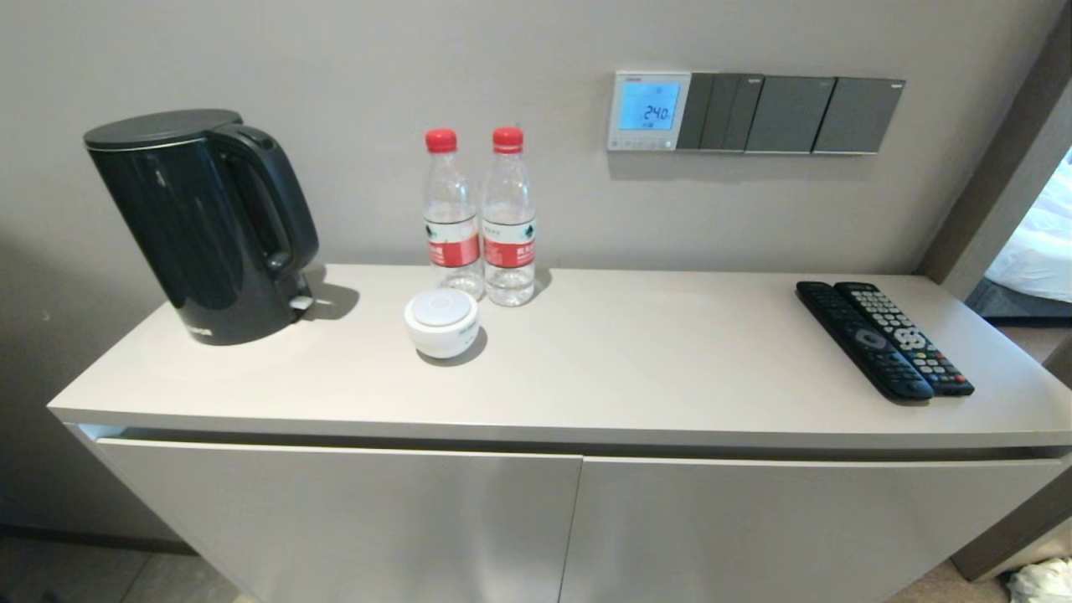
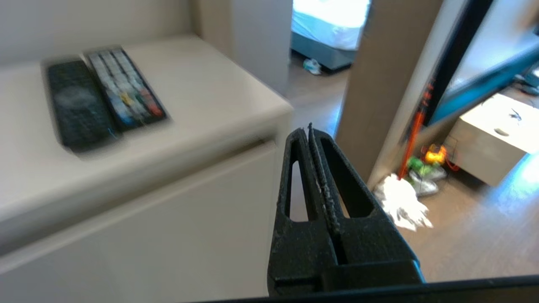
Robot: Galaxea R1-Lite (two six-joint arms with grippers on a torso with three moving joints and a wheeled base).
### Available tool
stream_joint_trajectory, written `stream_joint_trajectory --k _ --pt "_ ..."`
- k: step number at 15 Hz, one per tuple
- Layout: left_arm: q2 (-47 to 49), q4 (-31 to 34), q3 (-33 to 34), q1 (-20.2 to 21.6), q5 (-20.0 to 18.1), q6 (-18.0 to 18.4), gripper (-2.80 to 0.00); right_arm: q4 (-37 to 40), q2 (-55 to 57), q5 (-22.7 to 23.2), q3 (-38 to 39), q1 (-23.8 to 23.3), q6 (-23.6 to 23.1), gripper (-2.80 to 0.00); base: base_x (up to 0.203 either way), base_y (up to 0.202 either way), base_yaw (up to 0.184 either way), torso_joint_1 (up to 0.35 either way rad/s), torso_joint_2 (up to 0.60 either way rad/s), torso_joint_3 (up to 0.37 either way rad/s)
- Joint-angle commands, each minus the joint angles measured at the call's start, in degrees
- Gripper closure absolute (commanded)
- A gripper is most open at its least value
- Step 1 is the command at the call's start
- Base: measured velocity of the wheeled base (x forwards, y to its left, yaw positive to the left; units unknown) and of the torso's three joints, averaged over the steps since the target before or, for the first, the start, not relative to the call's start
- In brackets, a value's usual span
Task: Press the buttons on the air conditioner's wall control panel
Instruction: Turn off the central air conditioner
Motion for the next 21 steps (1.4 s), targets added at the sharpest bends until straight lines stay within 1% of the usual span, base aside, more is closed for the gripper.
stream_joint_trajectory --k 1,2,3,4,7,8,9,10,11,13,15,17,21 --pt "0.0 0.0 0.0 0.0 0.0 -0.1 0.0 1.0 -9.2 0.3 3.9 -1.8 0.1 0.0 0.0 0.0 0.0 0.0 0.0 0.0" --pt "0.0 0.0 0.0 0.0 0.0 0.0 0.0 2.5 -11.1 1.5 6.0 -2.7 1.0 0.0 0.0 0.0 0.0 0.0 0.0 0.0" --pt "0.0 0.0 0.0 0.0 0.0 0.0 0.0 3.3 -11.3 4.5 7.1 -2.9 2.7 0.0 0.0 0.0 0.0 0.0 0.0 0.0" --pt "0.0 0.0 0.0 0.0 0.0 -0.1 0.0 3.4 -11.2 8.7 8.0 -3.1 4.4 0.0 0.0 0.0 0.0 0.0 0.0 0.0" --pt "0.0 0.0 0.0 0.0 0.0 0.0 0.0 3.7 -11.6 23.5 10.3 -3.1 9.0 0.0 0.0 0.0 0.0 0.0 0.0 0.0" --pt "0.0 0.0 0.0 0.0 0.0 0.0 0.0 4.4 -12.6 27.2 10.5 -2.5 10.0 0.0 0.0 0.0 0.0 0.0 0.0 0.0" --pt "0.0 0.0 0.0 0.0 0.0 0.0 0.0 5.6 -14.6 28.3 10.4 -1.2 10.3 0.0 0.0 0.0 0.0 0.0 0.0 0.0" --pt "0.0 0.0 0.0 0.0 0.0 0.0 0.0 8.9 -16.2 28.9 10.0 1.2 10.4 0.0 0.0 0.0 0.0 0.0 0.0 0.0" --pt "0.0 -0.1 0.0 0.0 0.0 0.0 0.0 12.1 -17.3 29.3 9.8 1.8 10.4 0.0 0.0 0.0 0.0 0.0 0.0 0.0" --pt "0.0 0.0 0.0 0.0 0.0 0.0 0.0 14.0 -20.7 30.4 10.6 1.9 10.4 0.0 0.0 0.0 0.0 0.0 0.0 0.0" --pt "0.0 -0.1 0.0 0.0 0.0 0.0 0.0 17.9 -26.1 32.8 10.7 1.9 10.2 0.0 0.0 0.0 0.0 0.0 0.0 0.0" --pt "0.0 0.0 0.0 0.0 0.0 0.0 0.0 22.2 -27.6 33.7 10.8 1.9 10.5 0.0 0.0 0.0 0.0 0.0 0.0 0.0" --pt "0.0 -0.1 0.0 0.0 0.0 -0.1 0.0 22.4 -27.4 33.7 10.8 1.8 9.8 0.0 0.0 0.0 0.0 0.0 0.0 0.0"
